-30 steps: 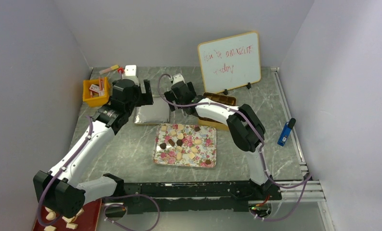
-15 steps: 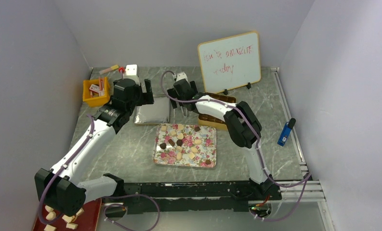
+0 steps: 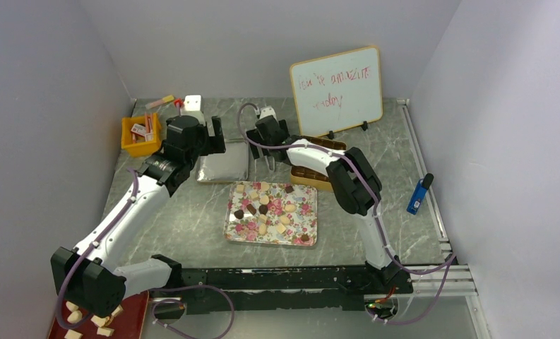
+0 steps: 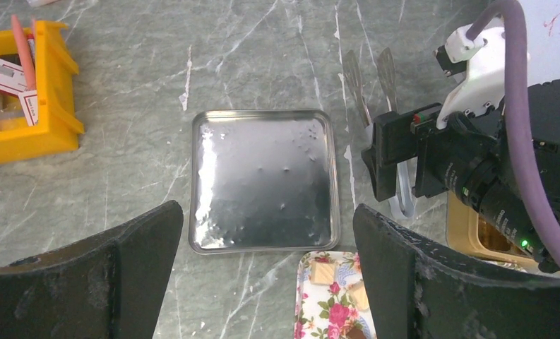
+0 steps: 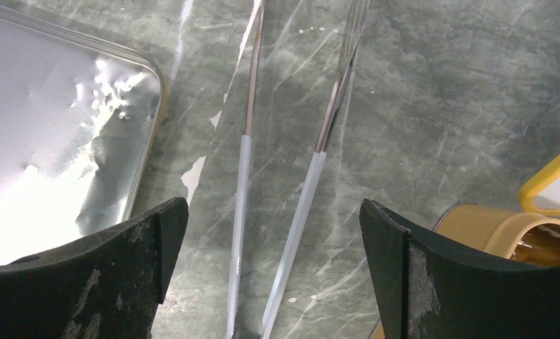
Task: Pack the chocolate
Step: Pick up the clamp at the center of the board, then pick up the fake chocolate from the plate, then place the fake chocolate in the packing box.
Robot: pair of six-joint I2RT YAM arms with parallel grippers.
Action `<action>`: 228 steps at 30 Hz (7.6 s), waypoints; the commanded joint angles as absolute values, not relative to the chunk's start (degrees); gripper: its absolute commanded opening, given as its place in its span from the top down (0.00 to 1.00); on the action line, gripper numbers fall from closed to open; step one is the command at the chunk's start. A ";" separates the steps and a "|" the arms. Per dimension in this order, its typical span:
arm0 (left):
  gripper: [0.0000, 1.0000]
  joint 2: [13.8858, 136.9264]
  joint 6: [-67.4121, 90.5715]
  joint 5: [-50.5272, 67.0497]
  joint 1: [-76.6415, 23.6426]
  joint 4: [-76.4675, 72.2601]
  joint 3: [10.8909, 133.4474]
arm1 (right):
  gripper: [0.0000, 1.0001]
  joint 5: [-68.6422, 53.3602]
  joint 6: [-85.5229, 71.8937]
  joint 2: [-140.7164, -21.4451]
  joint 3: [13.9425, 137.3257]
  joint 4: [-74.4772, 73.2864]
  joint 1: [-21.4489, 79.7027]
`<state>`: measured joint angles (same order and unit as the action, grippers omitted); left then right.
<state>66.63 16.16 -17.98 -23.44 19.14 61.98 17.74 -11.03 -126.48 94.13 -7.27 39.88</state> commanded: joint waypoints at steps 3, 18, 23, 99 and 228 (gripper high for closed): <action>0.05 66.58 15.27 -19.31 -23.36 17.53 61.54 | 0.05 16.68 -12.66 -127.67 96.39 -5.89 38.47; 0.05 67.48 14.27 -19.81 -23.29 17.01 61.37 | 0.20 13.96 -13.78 -130.87 99.11 -6.61 38.06; 0.05 67.39 13.90 -19.85 -23.04 16.77 60.95 | 0.30 13.36 -13.77 -131.30 99.66 -7.14 38.04; 0.08 65.48 20.04 -10.80 -22.67 18.92 59.10 | 0.79 18.60 -29.85 -89.70 83.10 -48.63 53.10; 0.14 68.38 22.06 -7.32 -22.76 16.64 58.75 | 0.54 22.15 -46.51 -77.68 56.42 -48.70 67.88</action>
<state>69.14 21.32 -7.38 -22.79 18.24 57.54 21.98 -47.46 -77.93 56.99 -50.59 68.29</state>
